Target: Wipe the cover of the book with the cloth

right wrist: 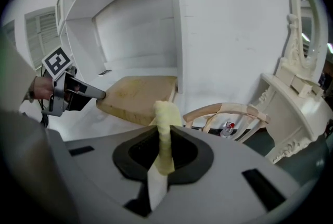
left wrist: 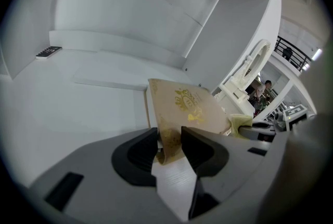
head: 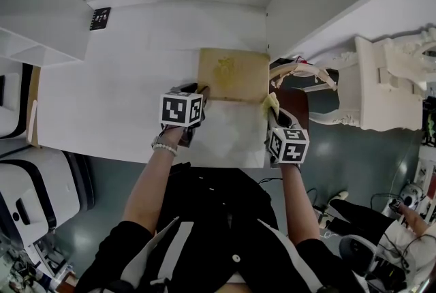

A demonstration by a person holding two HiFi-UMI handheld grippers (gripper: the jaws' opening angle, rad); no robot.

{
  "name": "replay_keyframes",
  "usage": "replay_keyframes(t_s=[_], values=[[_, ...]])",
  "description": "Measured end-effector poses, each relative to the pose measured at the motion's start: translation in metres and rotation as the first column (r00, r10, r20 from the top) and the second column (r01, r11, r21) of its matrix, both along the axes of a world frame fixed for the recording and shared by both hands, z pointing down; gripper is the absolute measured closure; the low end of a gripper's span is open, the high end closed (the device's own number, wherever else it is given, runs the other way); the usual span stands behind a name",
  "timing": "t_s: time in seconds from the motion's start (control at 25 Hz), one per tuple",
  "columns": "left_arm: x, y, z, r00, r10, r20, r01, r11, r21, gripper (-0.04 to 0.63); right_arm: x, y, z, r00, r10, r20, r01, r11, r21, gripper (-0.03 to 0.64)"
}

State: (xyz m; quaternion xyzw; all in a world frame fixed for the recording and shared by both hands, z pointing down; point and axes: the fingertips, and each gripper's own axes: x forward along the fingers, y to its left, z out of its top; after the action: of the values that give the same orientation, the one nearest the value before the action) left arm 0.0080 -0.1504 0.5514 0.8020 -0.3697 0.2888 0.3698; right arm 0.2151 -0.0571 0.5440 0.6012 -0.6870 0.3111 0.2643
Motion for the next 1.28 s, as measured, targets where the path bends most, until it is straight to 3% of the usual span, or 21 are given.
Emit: replay_keyframes(t_s=[0.44,0.96,1.08,1.28], values=[[0.001,-0.001,-0.004,0.999,0.018,0.029,-0.019,0.999,0.033,0.451,-0.002,0.015,-0.009,1.000,0.007,0.026,-0.007,1.000,0.020,0.580],[-0.011,-0.008,-0.060,0.991,-0.012,-0.132,0.034,0.986,0.163,0.433,-0.023,-0.005,-0.064,0.995,-0.054,0.078,0.040,0.985,0.168,0.580],[-0.019,-0.006,-0.081,0.993,-0.018,-0.117,0.045,0.970,0.240,0.481,-0.035,-0.012,-0.083,0.991,-0.093,0.093,0.070,0.972,0.222,0.580],[-0.023,-0.003,-0.128,0.995,-0.025,-0.097,0.061,0.918,0.393,0.571,-0.050,-0.017,-0.116,0.983,-0.150,0.109,0.110,0.945,0.308,0.580]])
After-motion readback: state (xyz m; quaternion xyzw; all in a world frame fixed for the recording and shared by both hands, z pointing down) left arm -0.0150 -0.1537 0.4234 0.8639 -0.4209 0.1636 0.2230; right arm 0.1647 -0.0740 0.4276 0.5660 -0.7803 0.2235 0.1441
